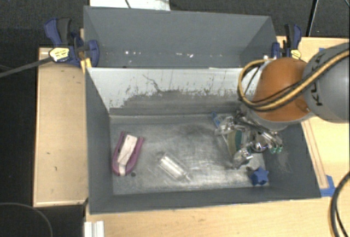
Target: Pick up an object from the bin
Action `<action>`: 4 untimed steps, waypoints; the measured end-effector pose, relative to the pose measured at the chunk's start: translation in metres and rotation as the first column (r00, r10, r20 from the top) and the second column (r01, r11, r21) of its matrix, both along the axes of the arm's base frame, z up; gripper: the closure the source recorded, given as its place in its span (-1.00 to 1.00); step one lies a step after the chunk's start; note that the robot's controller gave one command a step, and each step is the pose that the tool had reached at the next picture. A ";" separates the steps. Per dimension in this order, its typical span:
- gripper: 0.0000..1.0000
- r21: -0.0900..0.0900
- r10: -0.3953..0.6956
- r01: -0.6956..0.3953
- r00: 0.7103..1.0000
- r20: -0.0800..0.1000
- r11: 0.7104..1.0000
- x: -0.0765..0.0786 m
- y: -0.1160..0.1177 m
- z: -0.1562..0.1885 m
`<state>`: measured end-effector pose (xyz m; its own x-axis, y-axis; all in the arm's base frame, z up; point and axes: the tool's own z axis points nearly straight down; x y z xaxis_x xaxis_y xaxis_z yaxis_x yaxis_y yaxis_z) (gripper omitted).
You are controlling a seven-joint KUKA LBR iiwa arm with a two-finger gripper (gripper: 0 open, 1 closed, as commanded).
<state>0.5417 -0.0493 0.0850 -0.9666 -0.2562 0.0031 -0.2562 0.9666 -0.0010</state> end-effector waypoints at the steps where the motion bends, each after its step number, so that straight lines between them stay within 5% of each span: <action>1: -1.00 0.003 -0.134 0.134 0.991 0.007 0.991 -0.007 -0.048 0.017; 2: -1.00 0.004 0.179 -0.179 0.984 0.005 0.984 0.003 -0.045 0.005; 3: 1.00 0.004 0.178 -0.178 0.984 0.006 0.984 0.003 -0.045 0.006; 4: 1.00 -0.002 0.185 -0.185 0.983 0.011 0.983 0.004 -0.059 0.138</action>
Offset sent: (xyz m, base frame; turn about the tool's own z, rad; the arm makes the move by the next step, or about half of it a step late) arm -0.0075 -0.0476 0.0161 0.1355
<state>0.5462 -0.1083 0.2231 -0.9027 -0.4301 -0.0076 -0.4301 0.9028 -0.0055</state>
